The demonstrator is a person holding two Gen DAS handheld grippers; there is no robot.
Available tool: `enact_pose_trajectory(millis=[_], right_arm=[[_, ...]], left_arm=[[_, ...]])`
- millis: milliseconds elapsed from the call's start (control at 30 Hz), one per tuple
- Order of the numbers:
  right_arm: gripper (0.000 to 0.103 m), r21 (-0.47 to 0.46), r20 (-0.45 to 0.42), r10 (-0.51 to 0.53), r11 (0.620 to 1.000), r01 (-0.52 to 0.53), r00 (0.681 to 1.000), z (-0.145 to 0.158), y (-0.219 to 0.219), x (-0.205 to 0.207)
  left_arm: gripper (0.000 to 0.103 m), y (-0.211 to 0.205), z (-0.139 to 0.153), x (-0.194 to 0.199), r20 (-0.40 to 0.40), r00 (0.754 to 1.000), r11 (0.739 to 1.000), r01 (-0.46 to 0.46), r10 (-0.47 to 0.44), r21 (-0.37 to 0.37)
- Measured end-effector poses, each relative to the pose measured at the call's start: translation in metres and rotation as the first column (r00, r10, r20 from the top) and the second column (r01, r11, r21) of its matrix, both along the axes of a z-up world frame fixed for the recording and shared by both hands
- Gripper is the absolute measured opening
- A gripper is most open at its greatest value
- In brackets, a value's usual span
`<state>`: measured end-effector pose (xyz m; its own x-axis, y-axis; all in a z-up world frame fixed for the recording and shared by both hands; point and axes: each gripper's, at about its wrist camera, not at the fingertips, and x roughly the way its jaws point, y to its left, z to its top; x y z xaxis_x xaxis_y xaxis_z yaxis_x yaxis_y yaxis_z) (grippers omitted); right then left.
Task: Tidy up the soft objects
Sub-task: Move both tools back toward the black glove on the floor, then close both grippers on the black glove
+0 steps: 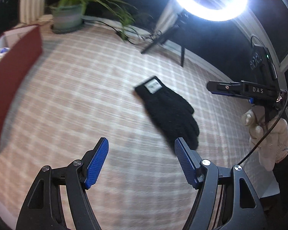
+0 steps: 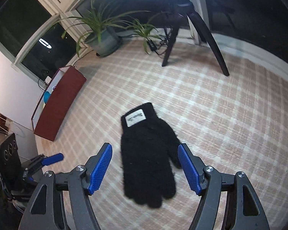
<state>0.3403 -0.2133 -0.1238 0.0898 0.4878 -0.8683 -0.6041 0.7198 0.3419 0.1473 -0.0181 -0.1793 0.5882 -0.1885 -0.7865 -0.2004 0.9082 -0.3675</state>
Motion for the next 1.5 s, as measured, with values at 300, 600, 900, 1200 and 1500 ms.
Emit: enact_pose_trajectory(millis=[300,600,900,1200,1500], right_arm=[[0.067,-0.021,-0.071,0.045,0.999,-0.046,0.996,-0.037,0.001,0.02],[0.067,-0.04,-0.136,0.04,0.998,-0.045,0.99,-0.068,0.003,0.036],[0.066,-0.026,-0.215,0.038,0.999,-0.044,0.976,-0.087,0.005,0.038],[0.031,0.045,-0.326,0.02,0.999,-0.006,0.945,-0.098,-0.003,0.035],[0.015,0.086,-0.352,0.019,0.996,0.012,0.936,-0.093,0.0,0.008]], left_arm=[[0.071,-0.031,-0.037,0.052,-0.077,0.997,0.997,0.0,-0.005,-0.073],[0.069,-0.033,-0.064,0.079,-0.136,0.991,0.99,-0.027,0.008,-0.141],[0.069,-0.04,-0.069,0.094,-0.137,0.99,0.988,-0.008,-0.014,-0.152],[0.047,-0.053,-0.073,0.107,-0.124,0.991,0.986,0.037,-0.057,-0.164],[0.015,-0.054,-0.068,0.103,-0.088,0.992,0.979,0.074,-0.092,-0.19]])
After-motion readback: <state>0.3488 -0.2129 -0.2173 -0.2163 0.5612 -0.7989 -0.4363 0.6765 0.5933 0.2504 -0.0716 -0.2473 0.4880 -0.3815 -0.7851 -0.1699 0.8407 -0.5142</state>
